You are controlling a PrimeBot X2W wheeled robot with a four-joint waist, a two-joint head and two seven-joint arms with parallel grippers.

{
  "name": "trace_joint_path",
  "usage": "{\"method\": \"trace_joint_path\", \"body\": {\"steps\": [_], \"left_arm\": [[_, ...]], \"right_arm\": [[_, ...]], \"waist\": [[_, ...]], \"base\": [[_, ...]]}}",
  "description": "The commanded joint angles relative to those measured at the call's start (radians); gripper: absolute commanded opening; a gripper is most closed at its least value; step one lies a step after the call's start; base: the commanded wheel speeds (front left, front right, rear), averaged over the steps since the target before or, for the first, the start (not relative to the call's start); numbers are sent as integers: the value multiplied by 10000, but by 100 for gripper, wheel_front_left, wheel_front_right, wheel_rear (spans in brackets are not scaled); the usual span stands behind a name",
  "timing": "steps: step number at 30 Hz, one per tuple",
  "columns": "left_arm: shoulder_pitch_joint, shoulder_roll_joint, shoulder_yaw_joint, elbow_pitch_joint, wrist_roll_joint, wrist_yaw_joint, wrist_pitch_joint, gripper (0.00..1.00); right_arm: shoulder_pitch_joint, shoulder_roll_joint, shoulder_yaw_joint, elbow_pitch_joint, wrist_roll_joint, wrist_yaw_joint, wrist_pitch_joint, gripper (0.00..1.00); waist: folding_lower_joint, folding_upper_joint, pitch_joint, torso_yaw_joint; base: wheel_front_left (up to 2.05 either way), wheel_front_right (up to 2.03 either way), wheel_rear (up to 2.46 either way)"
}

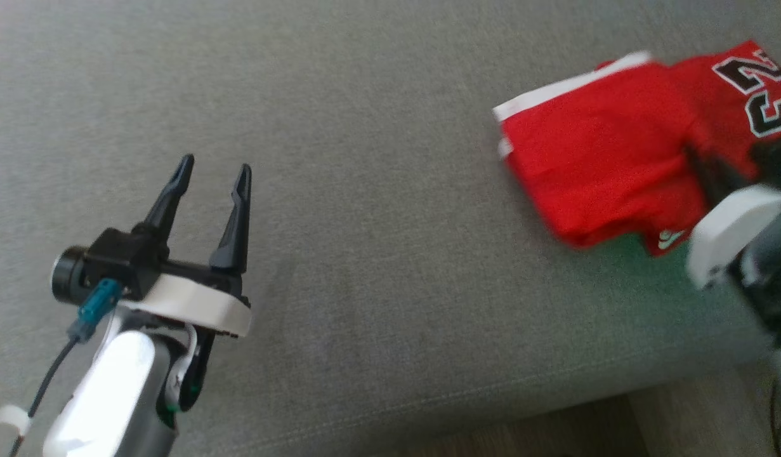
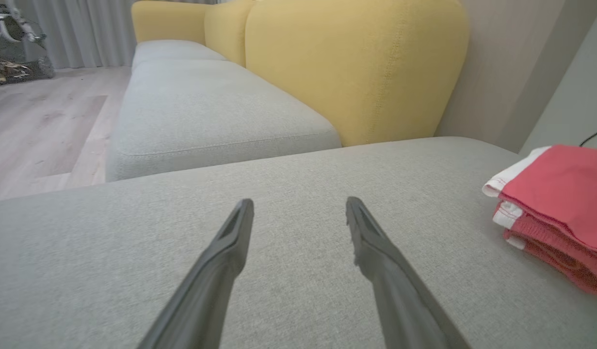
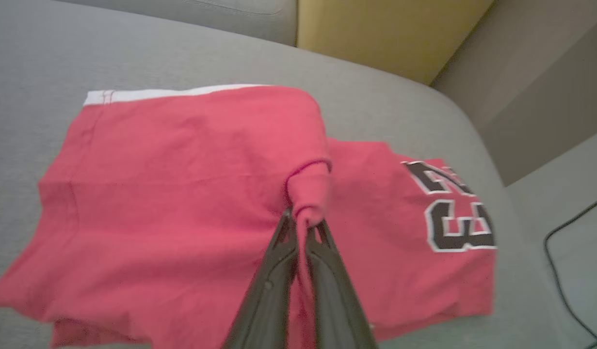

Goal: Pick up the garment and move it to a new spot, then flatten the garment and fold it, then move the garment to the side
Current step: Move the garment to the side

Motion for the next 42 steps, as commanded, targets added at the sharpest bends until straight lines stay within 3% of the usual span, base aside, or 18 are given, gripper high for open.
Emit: {"method": "trace_joint_path", "body": {"steps": [1, 7, 15, 26, 27, 29, 30, 31, 36, 42], "left_arm": [[-550, 360, 359, -382, 119, -36, 31, 100], [-829, 410, 305, -433, 160, -101, 70, 100], [-1190, 389, 216, -452, 165, -182, 67, 100], [-1558, 437, 180, -386, 125, -283, 16, 100], [-1585, 439, 176, -368, 118, -292, 9, 100], [-1624, 428, 167, -313, 99, -304, -13, 100], [-1624, 417, 164, -283, 88, -299, -26, 100], [-1612, 402, 158, -259, 81, -285, -38, 100], [-1434, 382, 175, -90, -13, -244, -122, 100], [-1060, 240, 191, 129, -170, -142, -259, 100]], "right_arm": [[-678, -604, -252, -568, -54, -9, 186, 0], [-1337, -1037, -1339, -251, -6, -9, 533, 0], [-2041, -1175, -2596, 1189, 11, -9, 260, 0], [-2992, -339, -3638, 3676, 64, -9, 304, 0], [-3067, -278, -3676, 3869, 70, -9, 297, 5], [-3198, -160, -3737, 4138, 54, -9, 175, 39], [-3250, -88, -3748, 4261, 91, -9, 147, 62], [-3289, -57, -3735, 4334, 83, -9, 77, 100], [-3272, 143, -3673, 4208, 119, -9, -263, 100], [-2498, 550, -3621, 2805, 255, -9, -650, 100]], "waist": [[0, 0, 350, -271], [0, 0, 716, -340], [0, 0, 1311, -149], [0, 0, 1826, 44], [0, 0, 1841, 57], [0, 0, 1831, 82], [0, 0, 1805, 87], [0, 0, 1765, 90], [0, 0, 1406, 38], [0, 0, 716, 74]], "base": [[0, 0, 0], [0, 0, 0], [0, 0, 0], [0, 0, 0], [0, 0, 0], [0, 0, 0], [0, 0, 0], [0, 0, 0], [0, 0, 0], [0, 0, 0]]}}
